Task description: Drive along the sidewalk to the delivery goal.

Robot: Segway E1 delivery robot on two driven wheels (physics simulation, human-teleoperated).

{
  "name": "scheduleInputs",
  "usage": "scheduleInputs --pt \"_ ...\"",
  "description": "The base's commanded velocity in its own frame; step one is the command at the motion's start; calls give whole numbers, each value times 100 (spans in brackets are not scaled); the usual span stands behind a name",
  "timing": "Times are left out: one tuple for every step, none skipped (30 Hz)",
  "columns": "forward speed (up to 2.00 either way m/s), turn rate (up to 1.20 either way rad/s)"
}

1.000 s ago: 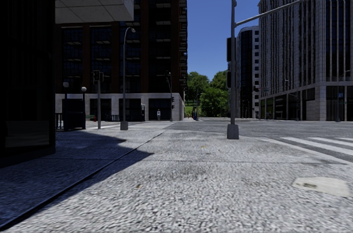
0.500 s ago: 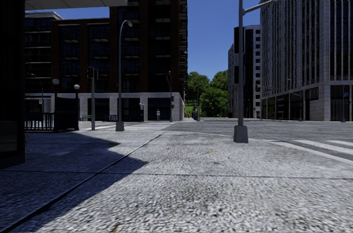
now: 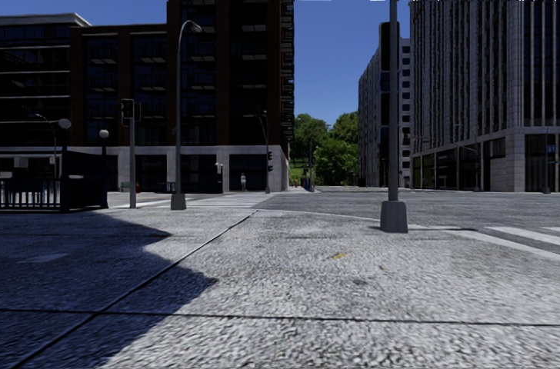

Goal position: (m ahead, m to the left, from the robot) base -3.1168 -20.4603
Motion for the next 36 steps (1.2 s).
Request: scheduleInputs --pt "154 -37" --pt "154 -41" --pt "154 -43" --pt "154 -44" --pt "154 -44" --pt "154 -44" --pt "154 -44" --pt "154 -44" --pt "154 -44" --pt "154 -44" --pt "154 -44" --pt "154 -44" --pt "154 -44" --pt "154 -44" --pt "154 -44" --pt "154 -44" --pt "154 -44" --pt "154 -43" --pt "154 -43" --pt "154 -43" --pt "154 -43" --pt "154 -43" --pt "154 -43" --pt "154 -43" --pt "154 -43" --pt "154 -43" --pt "154 -43" --pt "154 -43" --pt "154 -43" --pt "154 -43" --pt "154 -43" --pt "154 -43" --pt "154 -43" --pt "154 -43" --pt "154 -43" --pt "154 -43"
